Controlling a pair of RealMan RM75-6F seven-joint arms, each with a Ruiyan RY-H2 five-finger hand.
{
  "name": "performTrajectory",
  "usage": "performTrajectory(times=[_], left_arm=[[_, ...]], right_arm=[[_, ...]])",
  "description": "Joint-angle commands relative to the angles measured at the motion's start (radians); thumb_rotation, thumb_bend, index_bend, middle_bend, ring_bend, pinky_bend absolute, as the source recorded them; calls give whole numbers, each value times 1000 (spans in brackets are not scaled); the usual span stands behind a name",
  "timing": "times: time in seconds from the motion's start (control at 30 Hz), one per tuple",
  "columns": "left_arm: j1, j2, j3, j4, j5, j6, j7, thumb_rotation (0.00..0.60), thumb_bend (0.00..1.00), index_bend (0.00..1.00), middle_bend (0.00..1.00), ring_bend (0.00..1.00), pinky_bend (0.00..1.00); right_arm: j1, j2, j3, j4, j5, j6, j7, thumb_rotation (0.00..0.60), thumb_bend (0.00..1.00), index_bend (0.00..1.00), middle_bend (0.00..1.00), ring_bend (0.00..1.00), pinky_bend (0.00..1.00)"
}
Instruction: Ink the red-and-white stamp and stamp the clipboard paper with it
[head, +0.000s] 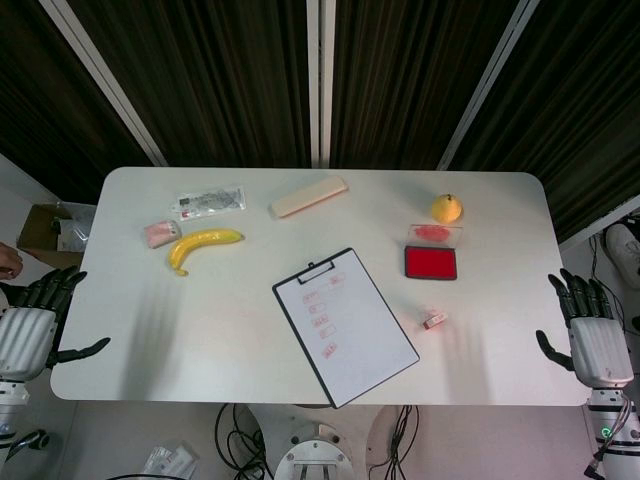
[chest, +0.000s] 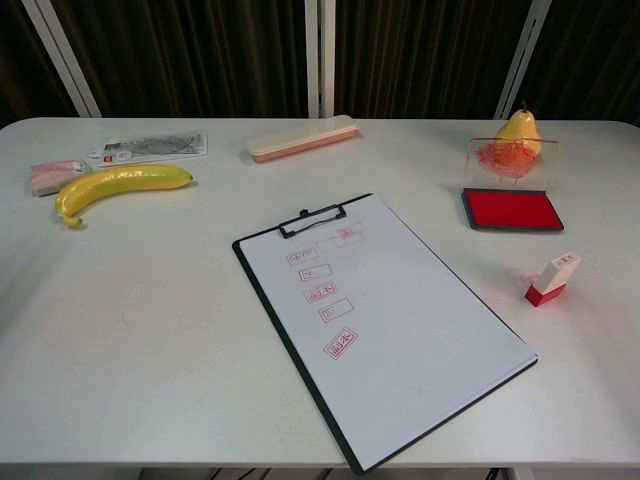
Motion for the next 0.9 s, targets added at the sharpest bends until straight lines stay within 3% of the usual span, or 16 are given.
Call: performTrajectory(times=[0.03,0.77,0.8,0.83,0.87,0.9], left_arm=[[-1,1,-1,-3,-1,-1,3,366,64,108,82,87,184],[-1,-3,-1,-1,5,1,-2,369,65,108,82,87,184],[-2,-4,-1,1,6,2,-3,371,65,108,82,87,183],[-1,-6,-1,4,6,4,-5,372,65,107,82,87,183],[0,-7,-1,5,7,5,-7,372,64,108,82,87,183],[0,-9,0,7,7,4,-9,371,65,107,81,87,184]], right_arm=[[1,-1,0,1,-1,0,2,600,242,0,0,0,0],[12,-1,-11,3,-43,0,3,600,242,0,0,0,2],[15,-6,-8,13,-61,14,9,600,245,0,0,32,82],[18,-16,-6,34,-90,36,15,600,248,0,0,107,228],[20,-22,-6,47,-109,48,17,600,250,0,11,228,412],[23,-26,-8,57,-123,55,18,600,252,0,40,415,645]])
